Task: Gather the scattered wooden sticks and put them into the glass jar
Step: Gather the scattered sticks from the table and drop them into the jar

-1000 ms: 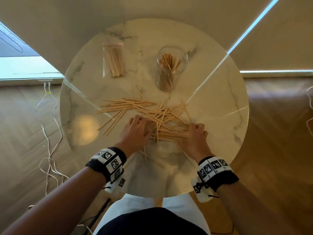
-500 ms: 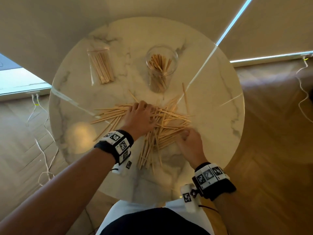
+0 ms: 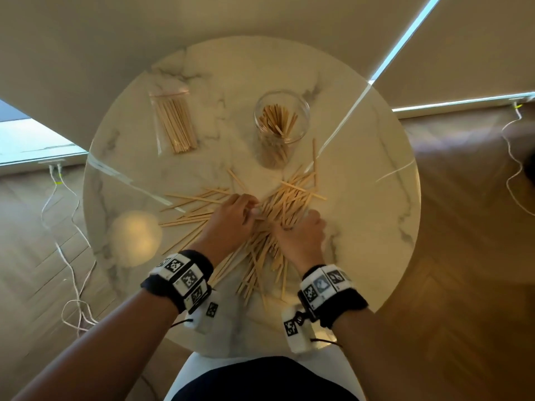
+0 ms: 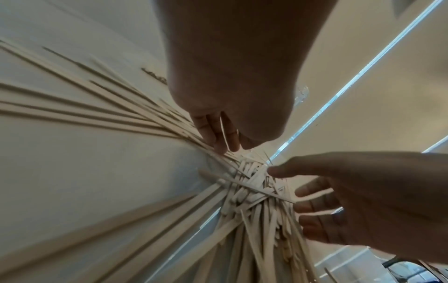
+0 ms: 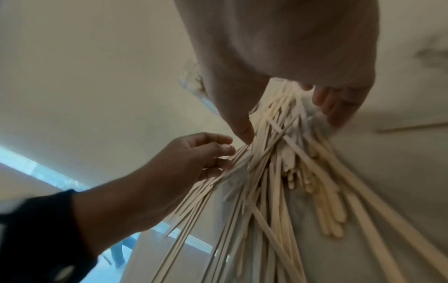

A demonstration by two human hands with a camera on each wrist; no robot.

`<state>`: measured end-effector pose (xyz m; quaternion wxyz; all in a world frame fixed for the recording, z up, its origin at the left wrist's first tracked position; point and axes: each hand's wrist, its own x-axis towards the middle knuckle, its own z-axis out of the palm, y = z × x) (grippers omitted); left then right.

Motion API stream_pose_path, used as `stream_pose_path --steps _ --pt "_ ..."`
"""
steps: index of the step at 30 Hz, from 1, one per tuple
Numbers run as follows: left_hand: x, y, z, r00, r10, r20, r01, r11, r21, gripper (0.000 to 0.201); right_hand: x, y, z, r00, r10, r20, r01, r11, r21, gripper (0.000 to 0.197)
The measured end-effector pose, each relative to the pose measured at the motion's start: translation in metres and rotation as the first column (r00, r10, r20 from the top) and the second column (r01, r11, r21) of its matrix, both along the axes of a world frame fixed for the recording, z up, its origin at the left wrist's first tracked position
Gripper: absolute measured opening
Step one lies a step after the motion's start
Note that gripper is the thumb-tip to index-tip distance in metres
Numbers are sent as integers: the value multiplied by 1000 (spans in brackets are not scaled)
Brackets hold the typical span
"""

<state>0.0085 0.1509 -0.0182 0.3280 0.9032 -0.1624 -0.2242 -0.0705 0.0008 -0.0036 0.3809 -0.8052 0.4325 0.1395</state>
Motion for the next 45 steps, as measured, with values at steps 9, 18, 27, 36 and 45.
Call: stream_pose_path --steps 9,18,27,36,45 --pt "-20 54 -7 953 23 302 11 994 -109 17 56 30 -21 998 3 -57 -18 964 -265 94" --pt "-25 84 -14 945 36 324 16 988 -157 19 63 24 -24 986 148 -76 -165 925 -342 65" --pt "-37 89 -12 944 18 329 27 991 -133 17 63 12 -30 993 85 87 -62 968 -242 41" --pt "-40 91 -8 938 26 345 28 988 -151 17 55 -24 -14 914 -100 393 117 993 -19 15" --pt "-40 61 12 956 69 286 12 962 -272 27 55 -33 -17 913 -84 400 58 995 77 36"
